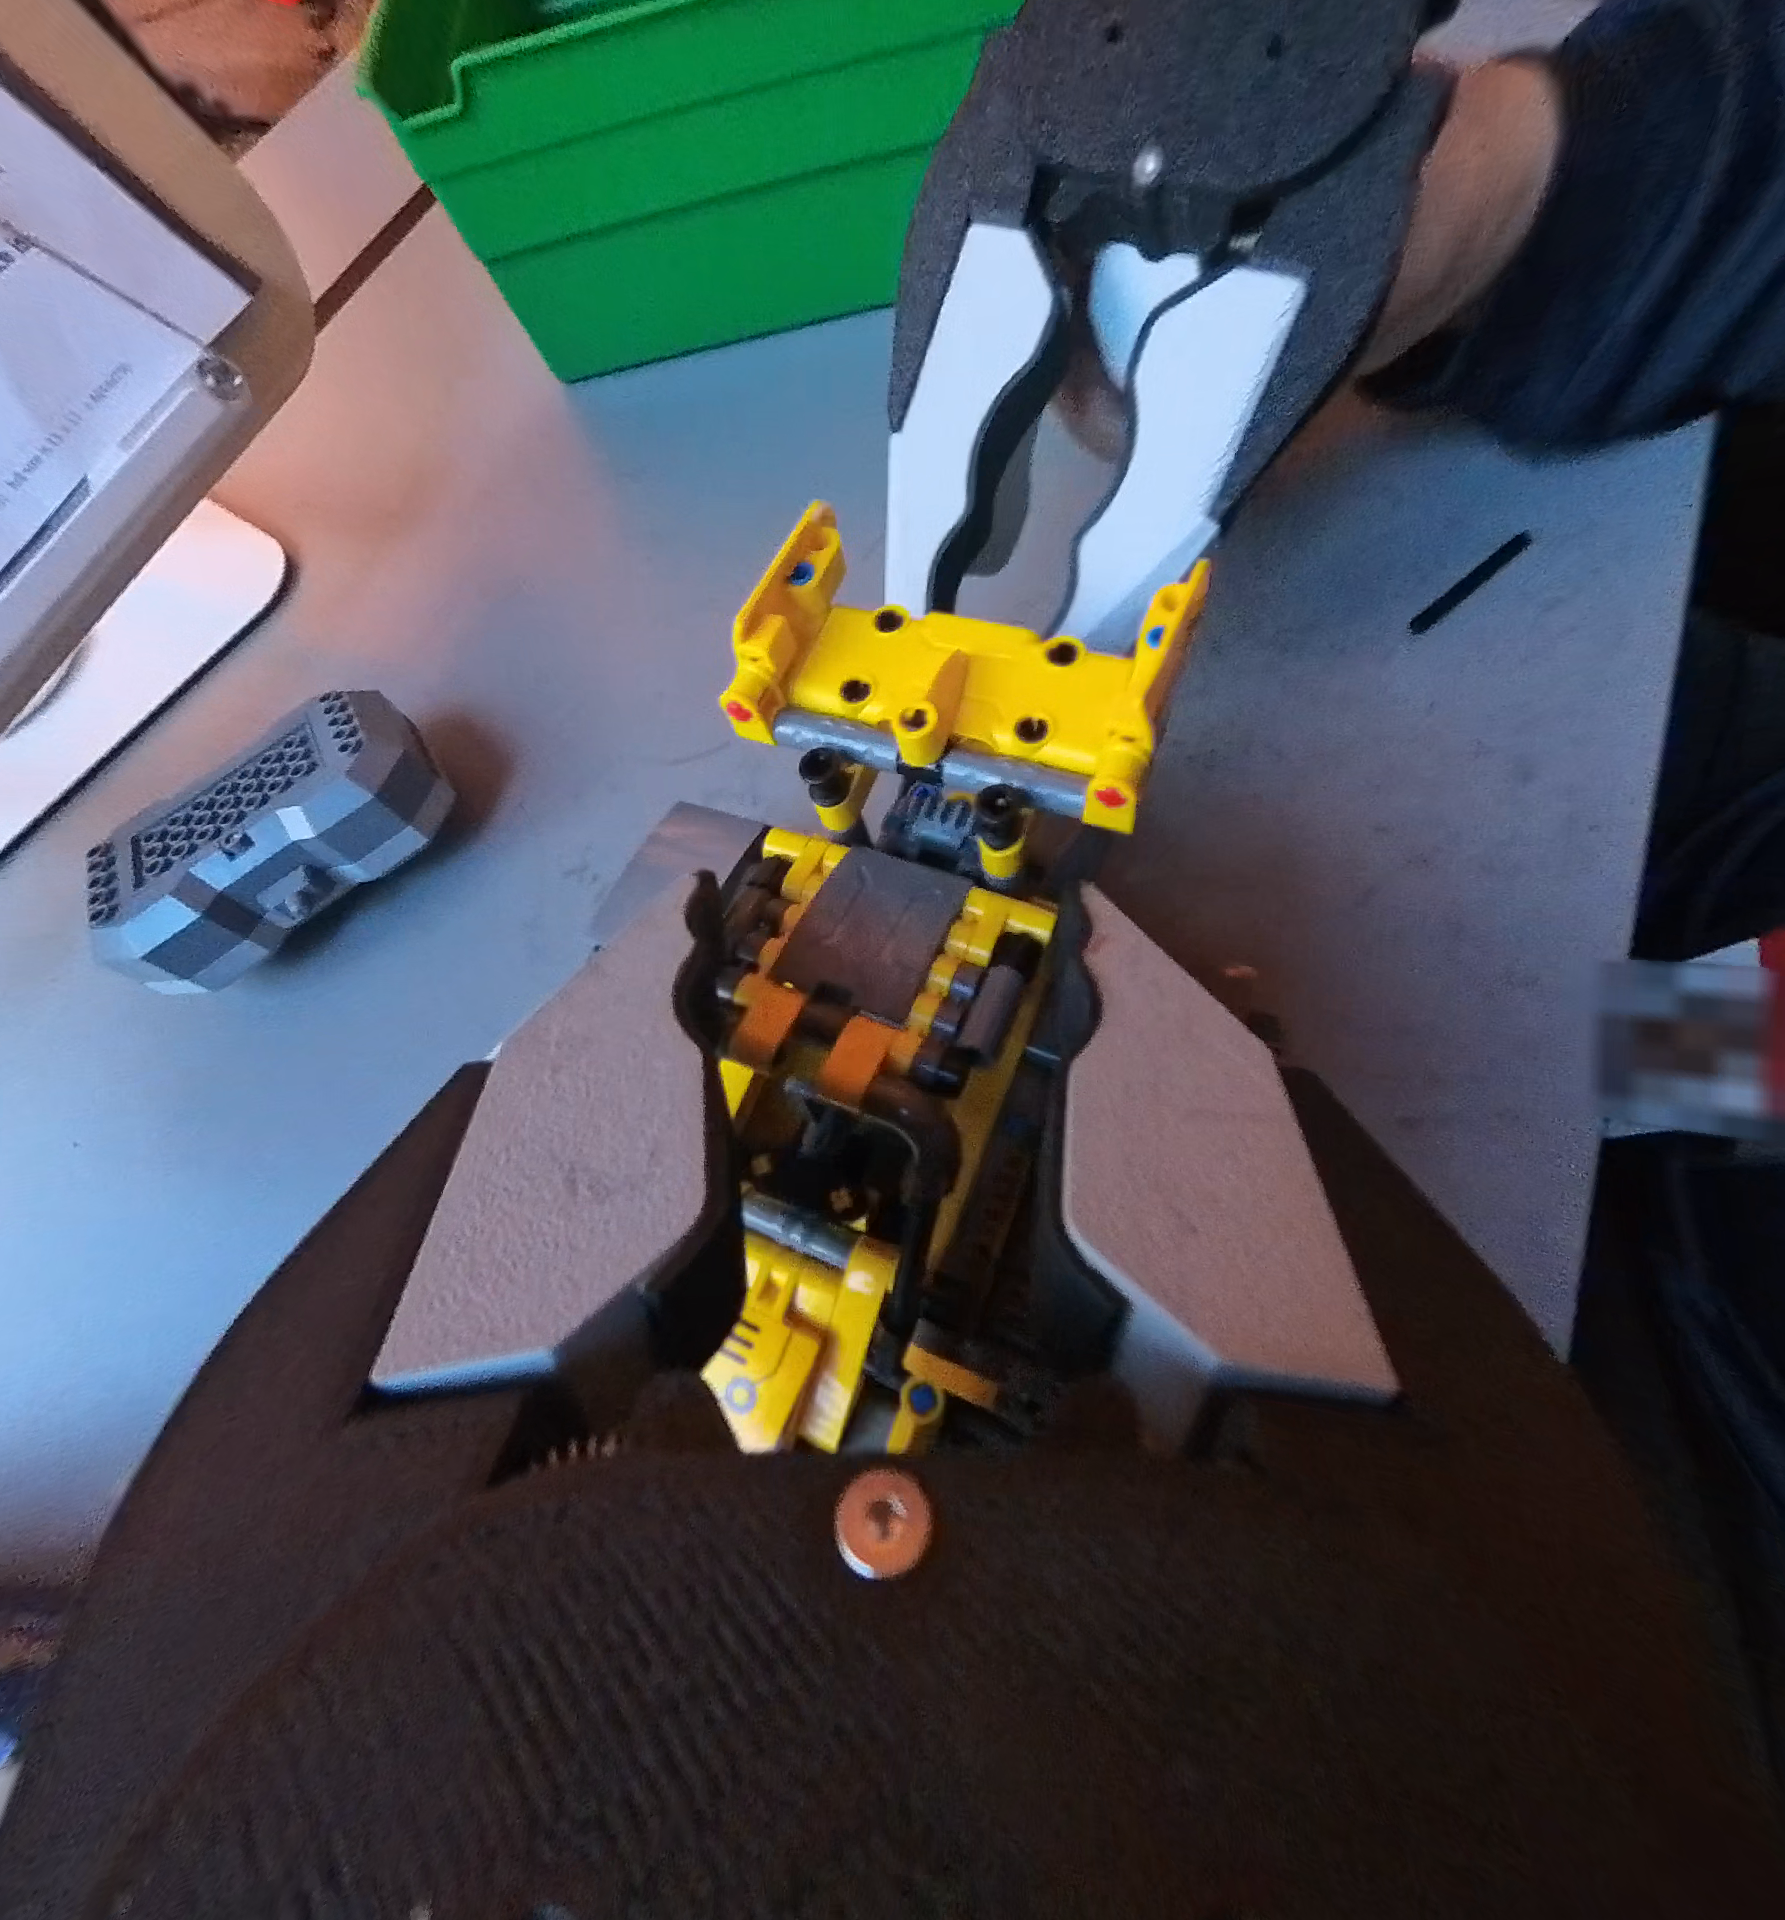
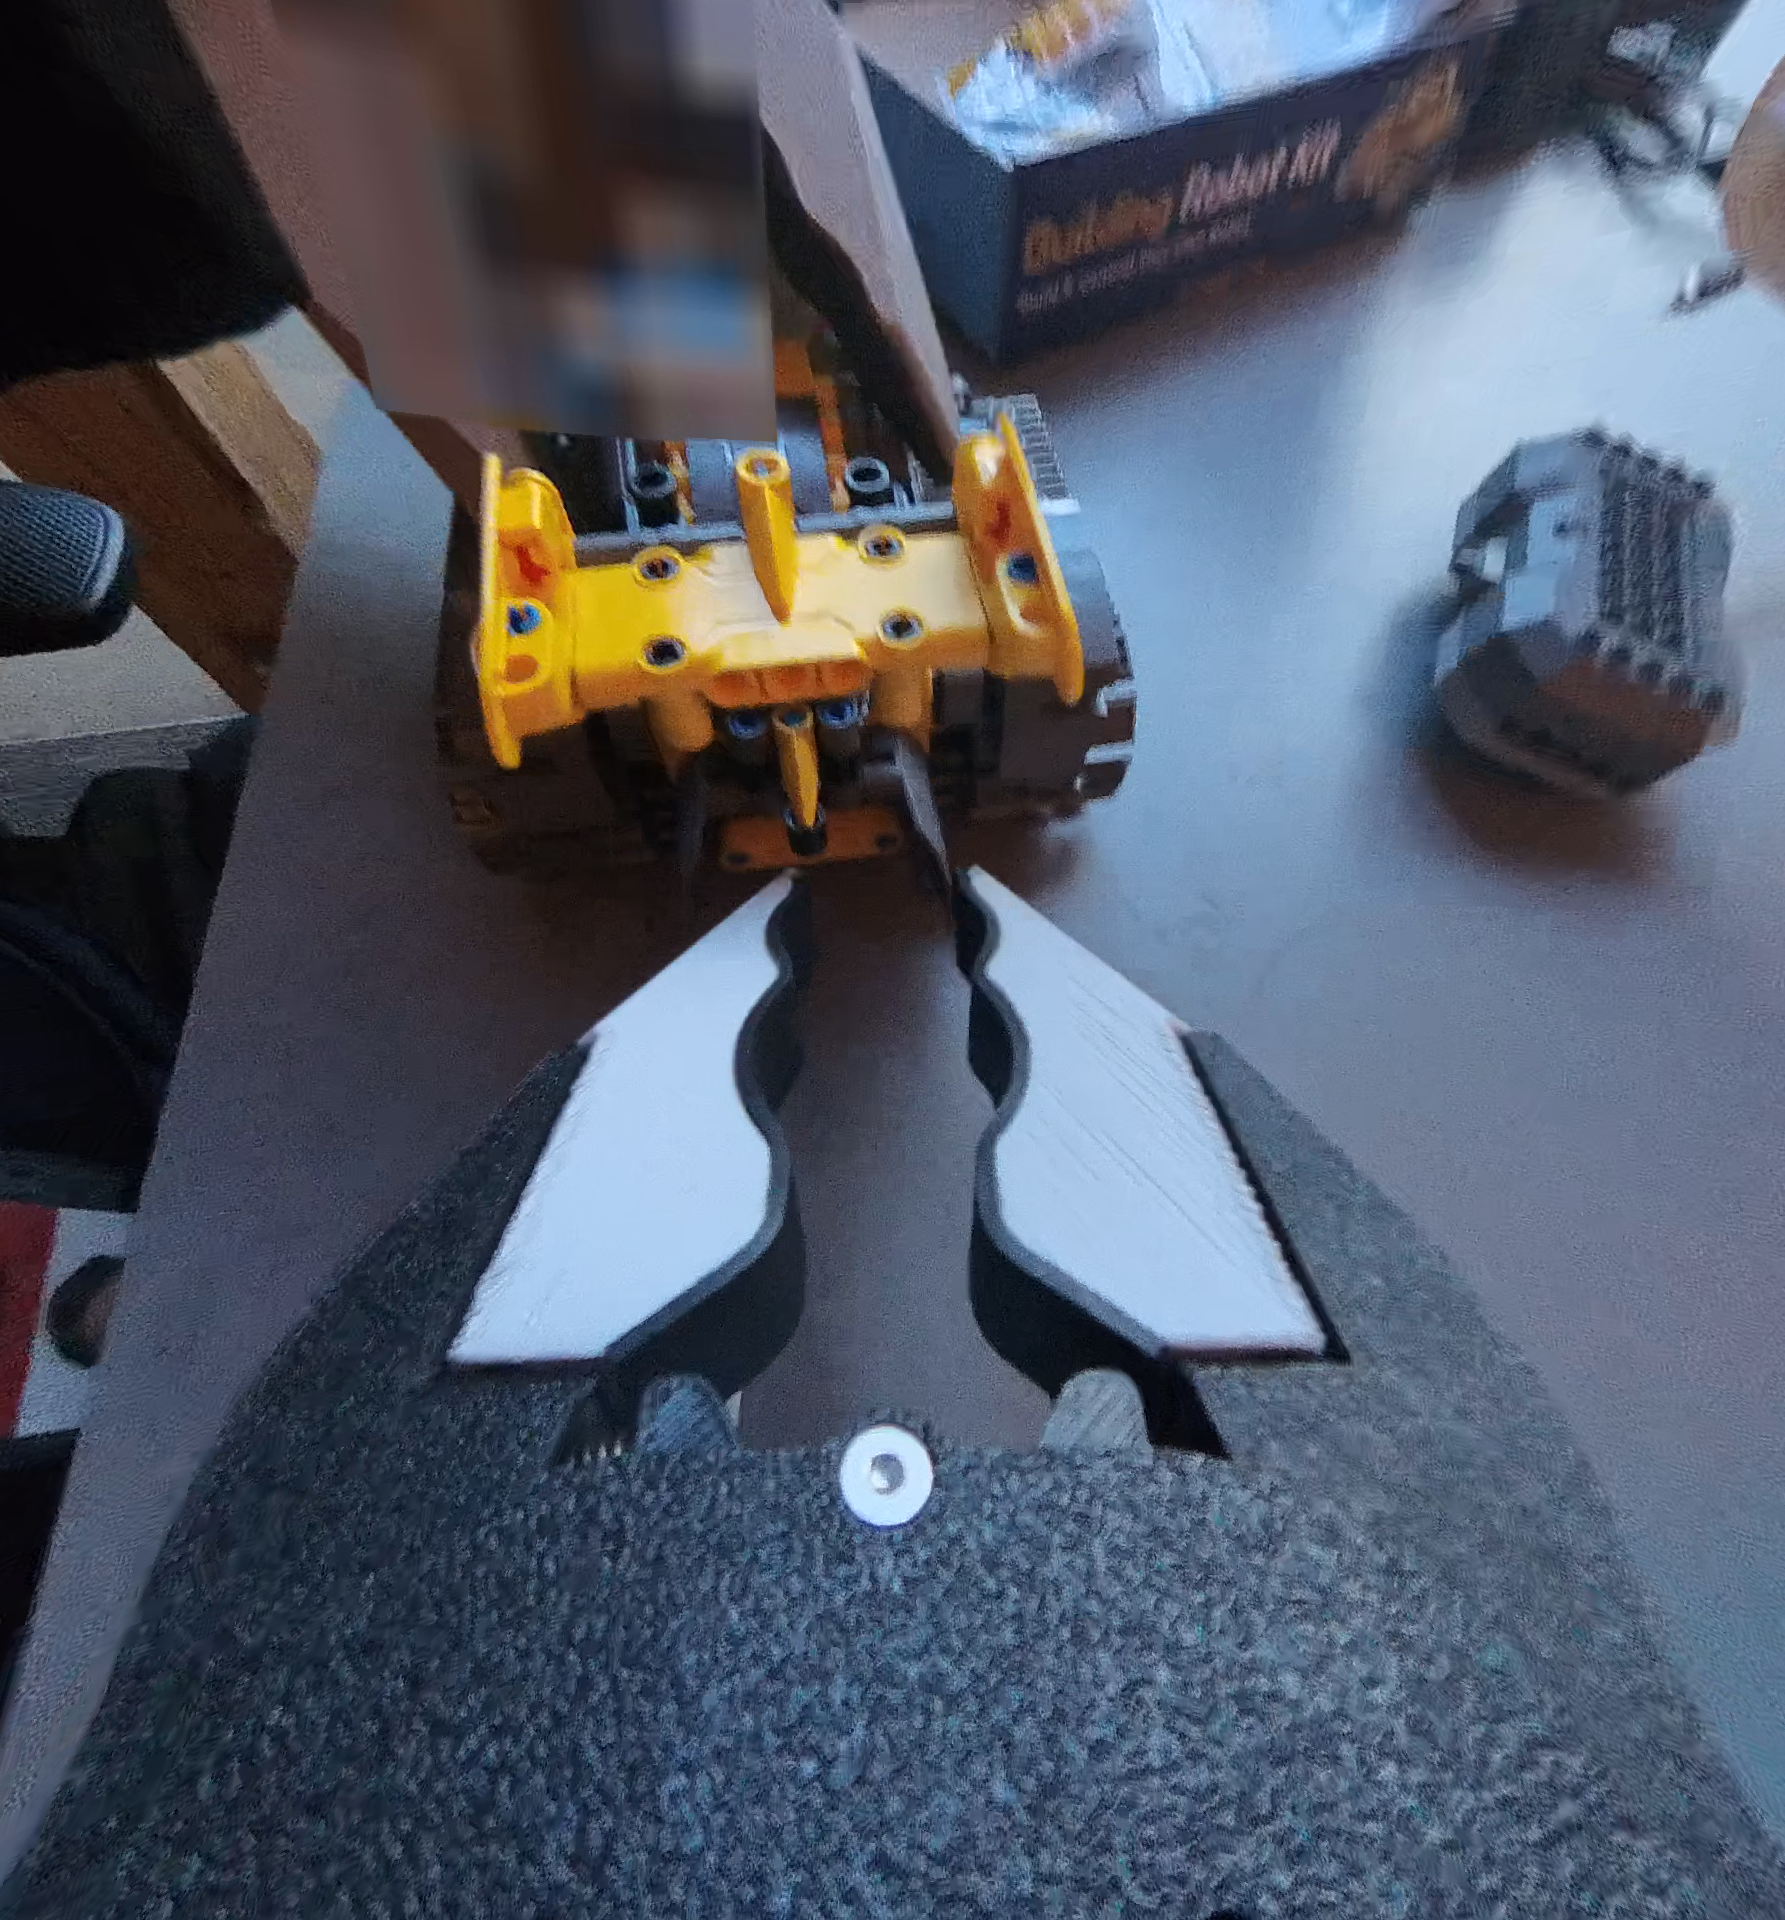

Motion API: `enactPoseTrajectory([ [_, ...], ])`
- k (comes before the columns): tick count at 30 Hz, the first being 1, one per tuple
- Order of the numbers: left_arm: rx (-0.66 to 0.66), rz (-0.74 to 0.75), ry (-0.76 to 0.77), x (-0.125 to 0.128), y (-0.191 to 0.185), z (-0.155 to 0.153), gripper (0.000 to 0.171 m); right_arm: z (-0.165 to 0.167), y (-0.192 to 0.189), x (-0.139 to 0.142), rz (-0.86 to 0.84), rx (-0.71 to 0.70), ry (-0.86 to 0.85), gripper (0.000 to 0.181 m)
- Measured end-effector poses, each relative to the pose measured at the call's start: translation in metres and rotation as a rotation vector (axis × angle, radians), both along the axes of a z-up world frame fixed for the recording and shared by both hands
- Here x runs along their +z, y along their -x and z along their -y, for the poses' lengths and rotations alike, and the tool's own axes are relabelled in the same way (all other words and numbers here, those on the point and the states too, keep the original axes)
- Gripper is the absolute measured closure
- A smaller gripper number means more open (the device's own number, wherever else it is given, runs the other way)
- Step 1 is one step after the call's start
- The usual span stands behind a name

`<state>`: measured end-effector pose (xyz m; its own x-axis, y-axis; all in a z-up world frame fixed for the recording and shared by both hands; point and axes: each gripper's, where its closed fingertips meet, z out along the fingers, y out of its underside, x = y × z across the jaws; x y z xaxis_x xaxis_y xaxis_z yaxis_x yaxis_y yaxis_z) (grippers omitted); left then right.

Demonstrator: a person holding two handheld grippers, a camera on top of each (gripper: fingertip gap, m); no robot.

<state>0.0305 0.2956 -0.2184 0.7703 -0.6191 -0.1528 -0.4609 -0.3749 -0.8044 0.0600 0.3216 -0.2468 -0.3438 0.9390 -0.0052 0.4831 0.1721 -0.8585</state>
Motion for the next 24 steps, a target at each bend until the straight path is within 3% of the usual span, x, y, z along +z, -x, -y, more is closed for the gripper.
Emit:
enactPoseTrajectory([
  [3,-0.015,0.085,-0.011,0.000,0.001,-0.002,0.109,0.009,0.001,0.002,-0.048,0.071,0.005,0.175],
  [7,0.028,0.080,-0.016,0.000,0.003,-0.007,0.109,0.026,-0.011,-0.001,-0.007,0.151,0.072,0.173],
  [10,0.081,0.044,0.011,0.000,0.001,-0.014,0.110,0.024,-0.010,-0.009,0.025,0.116,0.058,0.160],
  [17,0.083,-0.012,0.046,-0.003,-0.008,-0.022,0.110,0.017,-0.005,-0.014,0.053,0.075,0.072,0.175],
  [24,0.148,0.004,-0.027,0.000,-0.009,-0.024,0.115,0.016,-0.009,-0.013,0.001,0.046,-0.150,0.177],
])
